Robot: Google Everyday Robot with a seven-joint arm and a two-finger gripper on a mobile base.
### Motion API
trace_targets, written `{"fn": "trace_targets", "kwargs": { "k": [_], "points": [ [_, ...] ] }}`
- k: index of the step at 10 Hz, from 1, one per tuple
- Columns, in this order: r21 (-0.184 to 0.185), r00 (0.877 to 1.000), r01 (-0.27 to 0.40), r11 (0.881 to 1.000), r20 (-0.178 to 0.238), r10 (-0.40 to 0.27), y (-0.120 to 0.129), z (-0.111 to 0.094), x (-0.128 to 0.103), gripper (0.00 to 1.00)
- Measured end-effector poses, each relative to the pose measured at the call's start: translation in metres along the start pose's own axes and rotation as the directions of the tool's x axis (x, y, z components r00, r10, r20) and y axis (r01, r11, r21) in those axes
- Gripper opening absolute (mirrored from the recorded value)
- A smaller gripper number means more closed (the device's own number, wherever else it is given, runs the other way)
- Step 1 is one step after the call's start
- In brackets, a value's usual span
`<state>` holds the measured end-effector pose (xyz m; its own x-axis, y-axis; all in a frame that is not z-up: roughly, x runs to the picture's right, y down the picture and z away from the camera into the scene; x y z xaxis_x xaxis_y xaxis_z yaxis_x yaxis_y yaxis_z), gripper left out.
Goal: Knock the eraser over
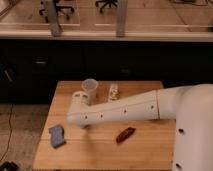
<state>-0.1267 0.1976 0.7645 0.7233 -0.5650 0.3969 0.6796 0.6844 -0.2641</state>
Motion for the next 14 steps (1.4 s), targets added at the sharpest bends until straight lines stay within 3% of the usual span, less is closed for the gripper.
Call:
{"fn": "trace_targets", "kwargs": {
  "k": [14],
  "points": [
    [0.076, 1.0, 0.019, 0.997, -0.016, -0.018, -0.014, 0.002, -0.003, 0.0]
  ]
}}
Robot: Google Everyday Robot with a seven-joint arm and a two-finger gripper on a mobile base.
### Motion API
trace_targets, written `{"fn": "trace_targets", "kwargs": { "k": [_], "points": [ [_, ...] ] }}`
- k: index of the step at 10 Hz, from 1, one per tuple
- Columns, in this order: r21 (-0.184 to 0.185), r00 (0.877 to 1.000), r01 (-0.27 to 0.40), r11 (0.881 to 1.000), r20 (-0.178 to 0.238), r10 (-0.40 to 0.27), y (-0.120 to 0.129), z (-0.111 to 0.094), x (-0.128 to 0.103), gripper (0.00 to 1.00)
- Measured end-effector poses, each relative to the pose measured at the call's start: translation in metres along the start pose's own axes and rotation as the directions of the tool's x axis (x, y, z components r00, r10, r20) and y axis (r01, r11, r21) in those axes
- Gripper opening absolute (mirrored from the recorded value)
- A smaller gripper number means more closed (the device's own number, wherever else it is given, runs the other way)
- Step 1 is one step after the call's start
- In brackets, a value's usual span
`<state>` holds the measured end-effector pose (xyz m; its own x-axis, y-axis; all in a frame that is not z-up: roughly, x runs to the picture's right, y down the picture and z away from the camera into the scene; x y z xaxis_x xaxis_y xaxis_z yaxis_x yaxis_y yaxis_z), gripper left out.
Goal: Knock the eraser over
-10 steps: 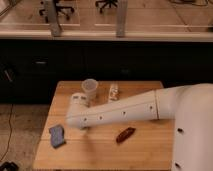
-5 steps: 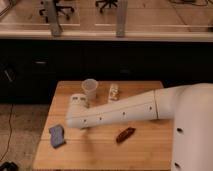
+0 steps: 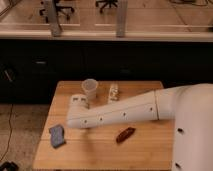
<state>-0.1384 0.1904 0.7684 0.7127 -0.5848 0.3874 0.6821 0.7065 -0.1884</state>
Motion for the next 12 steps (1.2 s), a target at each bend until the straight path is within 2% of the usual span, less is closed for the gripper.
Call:
{"fn": "trace_targets", "kwargs": {
  "k": [12],
  "points": [
    [0.059, 1.0, 0.01, 0.998, -0.006, -0.01, 0.002, -0.0033, 0.0009, 0.0]
  ]
}}
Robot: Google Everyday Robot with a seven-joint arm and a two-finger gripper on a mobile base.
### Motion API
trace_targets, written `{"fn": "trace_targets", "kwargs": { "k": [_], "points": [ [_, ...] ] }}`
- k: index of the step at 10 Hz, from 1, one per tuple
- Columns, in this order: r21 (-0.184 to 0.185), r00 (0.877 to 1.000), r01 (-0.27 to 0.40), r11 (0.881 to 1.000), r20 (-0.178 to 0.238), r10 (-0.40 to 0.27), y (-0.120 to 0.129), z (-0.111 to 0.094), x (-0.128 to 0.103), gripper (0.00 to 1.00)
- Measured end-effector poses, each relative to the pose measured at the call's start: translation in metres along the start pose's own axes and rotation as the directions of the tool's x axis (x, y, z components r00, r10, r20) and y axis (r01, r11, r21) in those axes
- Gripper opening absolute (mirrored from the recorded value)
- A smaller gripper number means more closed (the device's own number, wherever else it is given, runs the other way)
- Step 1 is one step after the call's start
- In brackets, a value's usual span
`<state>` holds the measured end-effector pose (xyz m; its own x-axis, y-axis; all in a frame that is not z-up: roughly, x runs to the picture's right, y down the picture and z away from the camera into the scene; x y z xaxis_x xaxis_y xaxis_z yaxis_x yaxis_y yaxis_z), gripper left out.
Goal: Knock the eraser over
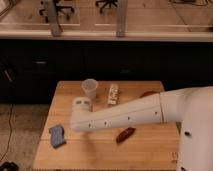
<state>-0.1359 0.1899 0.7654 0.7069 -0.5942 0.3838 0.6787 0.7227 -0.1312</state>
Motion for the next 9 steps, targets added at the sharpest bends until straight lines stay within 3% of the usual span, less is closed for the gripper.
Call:
{"fn": "trace_targets", "kwargs": {
  "k": [2, 4, 6, 9],
  "points": [
    [0.007, 1.0, 0.004, 1.0, 0.001, -0.004, 0.0001, -0.001, -0.001, 0.01],
    [0.011, 1.0, -0.006, 1.0, 0.006, 0.006, 0.0033, -0.0034, 0.0024, 0.15],
    [0.015, 1.0, -0.007, 1.0, 0.016, 0.006, 0.0048, -0.0046, 0.0033, 0.22],
    [0.02, 0.999, -0.009, 1.0, 0.04, 0.008, 0.0068, -0.0064, 0.0056, 0.23]
  ]
}}
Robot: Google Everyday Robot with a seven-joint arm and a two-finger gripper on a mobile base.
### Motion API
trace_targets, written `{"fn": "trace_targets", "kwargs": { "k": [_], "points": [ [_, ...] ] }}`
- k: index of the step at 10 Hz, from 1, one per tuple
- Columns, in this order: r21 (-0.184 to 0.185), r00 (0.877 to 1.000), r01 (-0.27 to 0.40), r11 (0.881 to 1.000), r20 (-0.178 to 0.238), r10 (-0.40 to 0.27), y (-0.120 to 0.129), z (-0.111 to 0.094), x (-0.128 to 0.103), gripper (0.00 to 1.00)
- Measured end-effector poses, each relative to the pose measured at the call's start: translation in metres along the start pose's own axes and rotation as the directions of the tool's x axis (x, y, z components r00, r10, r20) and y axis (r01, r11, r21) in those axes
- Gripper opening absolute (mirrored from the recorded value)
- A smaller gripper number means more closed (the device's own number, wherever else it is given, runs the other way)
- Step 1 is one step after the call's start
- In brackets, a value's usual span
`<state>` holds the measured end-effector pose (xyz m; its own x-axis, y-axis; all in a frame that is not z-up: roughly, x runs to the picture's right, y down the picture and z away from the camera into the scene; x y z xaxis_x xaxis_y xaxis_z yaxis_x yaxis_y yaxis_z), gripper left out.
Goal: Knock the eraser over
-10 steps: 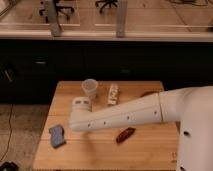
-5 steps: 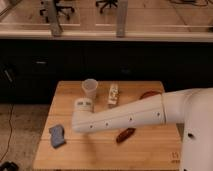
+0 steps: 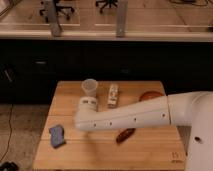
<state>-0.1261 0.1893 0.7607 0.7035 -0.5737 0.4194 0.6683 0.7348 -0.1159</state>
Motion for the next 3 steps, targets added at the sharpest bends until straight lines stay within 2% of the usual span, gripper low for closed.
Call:
{"fn": "trace_targets", "kwargs": {
  "k": [3],
  "points": [
    [0.008, 1.0, -0.001, 1.0, 0.027, 0.001, 0.0019, -0.0022, 0.0017, 0.21]
  ]
}}
